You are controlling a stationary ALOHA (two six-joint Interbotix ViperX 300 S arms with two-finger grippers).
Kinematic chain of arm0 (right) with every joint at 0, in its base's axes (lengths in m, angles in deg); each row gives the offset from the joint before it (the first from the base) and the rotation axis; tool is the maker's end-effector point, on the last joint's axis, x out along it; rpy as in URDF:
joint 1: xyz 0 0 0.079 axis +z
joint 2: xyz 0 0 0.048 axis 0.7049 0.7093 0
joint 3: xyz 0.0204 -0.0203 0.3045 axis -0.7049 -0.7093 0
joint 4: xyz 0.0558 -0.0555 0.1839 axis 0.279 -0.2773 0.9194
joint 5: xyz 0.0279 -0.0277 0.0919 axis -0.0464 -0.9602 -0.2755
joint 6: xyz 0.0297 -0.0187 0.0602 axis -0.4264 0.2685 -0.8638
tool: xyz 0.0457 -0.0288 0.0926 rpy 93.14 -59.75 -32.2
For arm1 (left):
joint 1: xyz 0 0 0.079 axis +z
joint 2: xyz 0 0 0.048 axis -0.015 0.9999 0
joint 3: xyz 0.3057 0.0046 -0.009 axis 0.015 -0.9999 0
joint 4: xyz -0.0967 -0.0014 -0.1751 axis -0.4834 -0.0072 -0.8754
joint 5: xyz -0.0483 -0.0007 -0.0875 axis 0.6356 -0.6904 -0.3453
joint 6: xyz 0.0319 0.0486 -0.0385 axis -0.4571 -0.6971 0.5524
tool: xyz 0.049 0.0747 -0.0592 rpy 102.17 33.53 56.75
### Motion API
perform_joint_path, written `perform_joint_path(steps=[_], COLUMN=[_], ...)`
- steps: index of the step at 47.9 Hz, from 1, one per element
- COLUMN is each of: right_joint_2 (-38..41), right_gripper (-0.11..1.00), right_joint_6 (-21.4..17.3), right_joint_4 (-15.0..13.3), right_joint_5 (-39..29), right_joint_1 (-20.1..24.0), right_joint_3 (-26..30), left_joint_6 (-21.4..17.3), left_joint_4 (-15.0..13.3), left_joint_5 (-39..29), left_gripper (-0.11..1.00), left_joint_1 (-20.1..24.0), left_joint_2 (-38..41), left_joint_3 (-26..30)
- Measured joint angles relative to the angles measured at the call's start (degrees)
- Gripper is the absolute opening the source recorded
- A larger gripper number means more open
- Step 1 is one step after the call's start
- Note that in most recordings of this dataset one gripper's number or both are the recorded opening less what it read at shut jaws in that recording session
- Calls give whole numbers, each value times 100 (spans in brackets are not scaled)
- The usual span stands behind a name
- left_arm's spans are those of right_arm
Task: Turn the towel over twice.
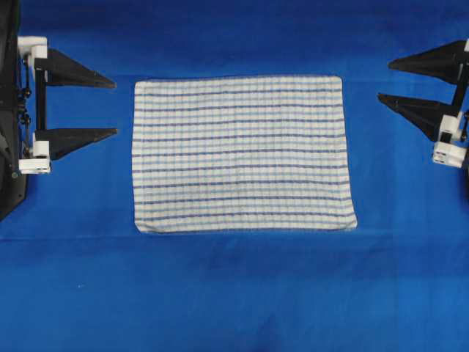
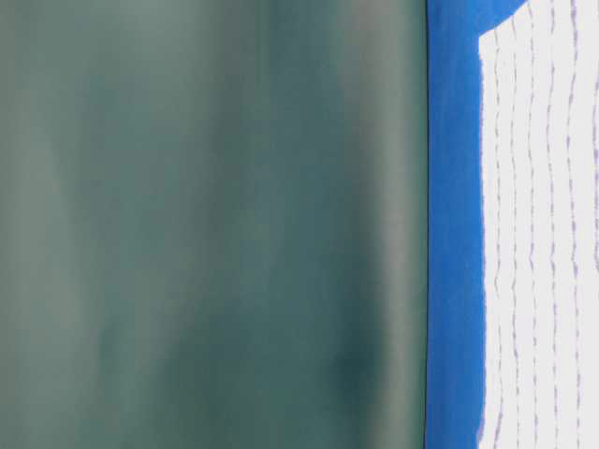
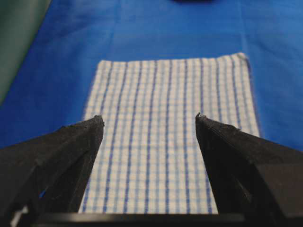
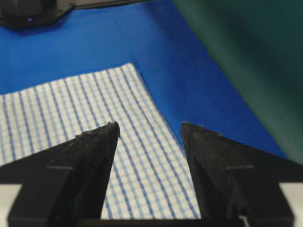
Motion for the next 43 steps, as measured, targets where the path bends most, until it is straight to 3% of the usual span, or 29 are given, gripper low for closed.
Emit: perform_joint_path(steps=[10,19,43], right_joint_2=[-18,-483,-1951], right_gripper=[62,62,56], right_joint_6=[0,26,-114], right_joint_4=[-9,-9,53], right_joint_5=[-9,-193,-246], right_joint_1=[0,0,-9], right_joint_3=[0,-132,-1529], left_joint_6=[-18,-18,149], left_joint_4=[0,0,0], left_joint_5=[-9,-211,-536], left_gripper=[74,74,74], left_joint_1=[9,70,88], left_joint_2=[-53,-519,-2575], left_joint_3=[-9,-141,-1397])
